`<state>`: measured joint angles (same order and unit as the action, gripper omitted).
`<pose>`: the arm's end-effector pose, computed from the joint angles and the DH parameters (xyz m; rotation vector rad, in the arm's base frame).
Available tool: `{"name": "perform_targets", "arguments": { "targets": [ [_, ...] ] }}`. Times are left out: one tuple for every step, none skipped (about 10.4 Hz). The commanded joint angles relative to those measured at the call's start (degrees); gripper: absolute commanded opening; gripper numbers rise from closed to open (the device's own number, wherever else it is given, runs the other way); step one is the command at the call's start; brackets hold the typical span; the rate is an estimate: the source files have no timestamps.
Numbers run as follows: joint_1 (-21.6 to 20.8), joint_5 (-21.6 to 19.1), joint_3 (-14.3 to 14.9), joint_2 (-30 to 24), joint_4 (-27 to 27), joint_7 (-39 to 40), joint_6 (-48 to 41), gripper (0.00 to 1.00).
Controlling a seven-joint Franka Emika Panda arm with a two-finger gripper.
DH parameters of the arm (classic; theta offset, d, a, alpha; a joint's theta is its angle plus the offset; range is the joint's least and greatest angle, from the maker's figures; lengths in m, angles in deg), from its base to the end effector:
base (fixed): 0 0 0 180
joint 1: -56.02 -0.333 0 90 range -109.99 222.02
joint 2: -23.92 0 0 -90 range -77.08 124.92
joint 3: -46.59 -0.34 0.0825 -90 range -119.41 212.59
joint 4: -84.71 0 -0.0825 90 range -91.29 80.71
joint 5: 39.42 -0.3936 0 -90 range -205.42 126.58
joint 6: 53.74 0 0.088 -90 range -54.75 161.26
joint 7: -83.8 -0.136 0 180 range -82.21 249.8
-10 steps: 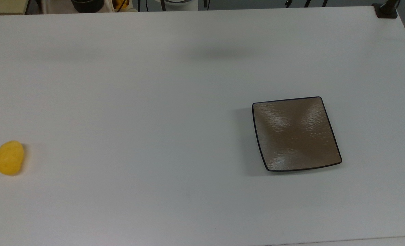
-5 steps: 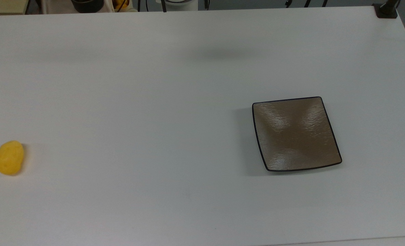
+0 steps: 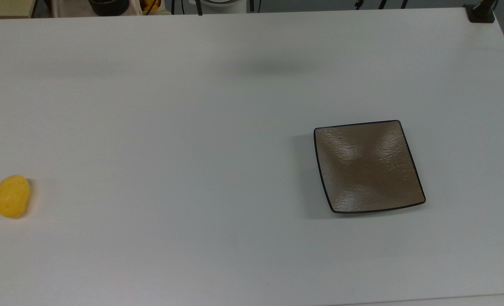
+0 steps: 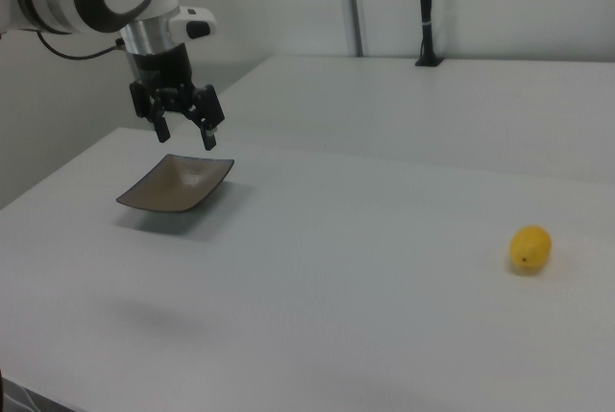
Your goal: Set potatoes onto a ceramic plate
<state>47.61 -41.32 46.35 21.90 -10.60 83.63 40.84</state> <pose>0.5522 0.0884 0.6016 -3.0986 -0.2262 -0.0309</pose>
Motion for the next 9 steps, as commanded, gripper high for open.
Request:
{"name": "perform_targets", "arguments": {
  "targets": [
    [0.0, -0.5, 0.1, -0.9, -0.1, 1.3, 0.0, 1.00],
    [0.0, -0.4, 0.1, -0.9, -0.1, 1.3, 0.2, 1.00],
    [0.0, -0.5, 0.1, -1.0, 0.0, 0.9, 0.1, 1.00],
    [0.1, -0.4, 0.3, -1.1, 0.0, 1.4, -0.1, 1.00],
    [0.1, -0.4, 0.3, -1.1, -0.1, 1.5, 0.2, 1.00],
    [0.1, -0.4, 0.3, -0.9, -0.1, 1.5, 0.7, 1.00],
    [0.1, -0.2, 0.3, -0.6, 0.0, 1.6, 1.0, 1.00],
    [0.1, 0.3, 0.3, -0.5, 0.0, 2.0, 1.0, 1.00],
    [0.8, 0.6, 0.3, -0.5, 0.0, 4.0, 0.9, 1.00]
  ]
}}
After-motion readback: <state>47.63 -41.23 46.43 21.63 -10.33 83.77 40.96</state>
